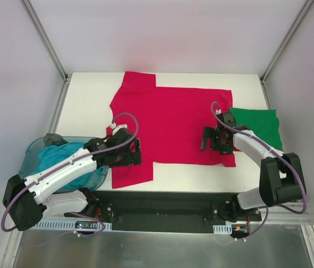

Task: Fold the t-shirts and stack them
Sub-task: Flatten out the tshirt, then grap the side of the flattened tshirt closest away from the robot with both arms

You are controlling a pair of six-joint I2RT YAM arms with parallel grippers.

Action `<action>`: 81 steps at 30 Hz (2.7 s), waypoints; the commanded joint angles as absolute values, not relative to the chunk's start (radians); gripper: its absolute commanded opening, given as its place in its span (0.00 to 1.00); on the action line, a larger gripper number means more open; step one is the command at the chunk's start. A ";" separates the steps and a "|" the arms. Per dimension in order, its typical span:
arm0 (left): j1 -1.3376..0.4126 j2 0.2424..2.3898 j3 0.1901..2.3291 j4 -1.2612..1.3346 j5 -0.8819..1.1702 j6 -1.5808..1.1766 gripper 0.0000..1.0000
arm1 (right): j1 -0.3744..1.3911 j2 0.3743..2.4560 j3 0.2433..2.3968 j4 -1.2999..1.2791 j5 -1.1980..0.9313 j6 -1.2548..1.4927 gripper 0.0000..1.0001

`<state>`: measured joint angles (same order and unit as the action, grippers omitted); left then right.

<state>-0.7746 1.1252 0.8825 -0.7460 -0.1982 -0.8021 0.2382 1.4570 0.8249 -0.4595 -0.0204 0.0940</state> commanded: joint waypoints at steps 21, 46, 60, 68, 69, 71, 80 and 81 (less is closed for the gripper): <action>-0.828 1.107 0.609 -0.672 -0.127 -1.051 0.81 | 0.285 0.992 0.701 -0.584 0.167 0.140 0.96; -0.856 1.316 0.667 -0.732 -0.252 -1.147 0.54 | 0.278 1.022 0.672 -0.561 0.195 0.140 0.96; -0.851 1.234 0.692 -0.741 -0.397 -1.121 0.00 | 0.258 0.967 0.652 -0.584 0.213 0.182 0.96; -0.779 1.077 0.687 -0.773 -0.482 -1.062 0.00 | 0.213 0.891 0.612 -0.735 0.331 0.307 0.96; -0.775 1.063 0.686 -0.775 -0.488 -1.054 0.00 | 0.203 0.876 0.604 -0.741 0.333 0.311 0.96; -0.765 1.028 0.683 -0.776 -0.500 -1.039 0.00 | 0.178 0.861 0.589 -0.765 0.340 0.328 0.96; -0.749 0.934 0.672 -0.778 -0.538 -0.989 0.00 | 0.071 0.844 0.558 -0.779 0.336 0.356 0.99; -0.749 0.930 0.670 -0.776 -0.537 -0.989 0.00 | 0.069 0.850 0.560 -0.769 0.321 0.348 0.94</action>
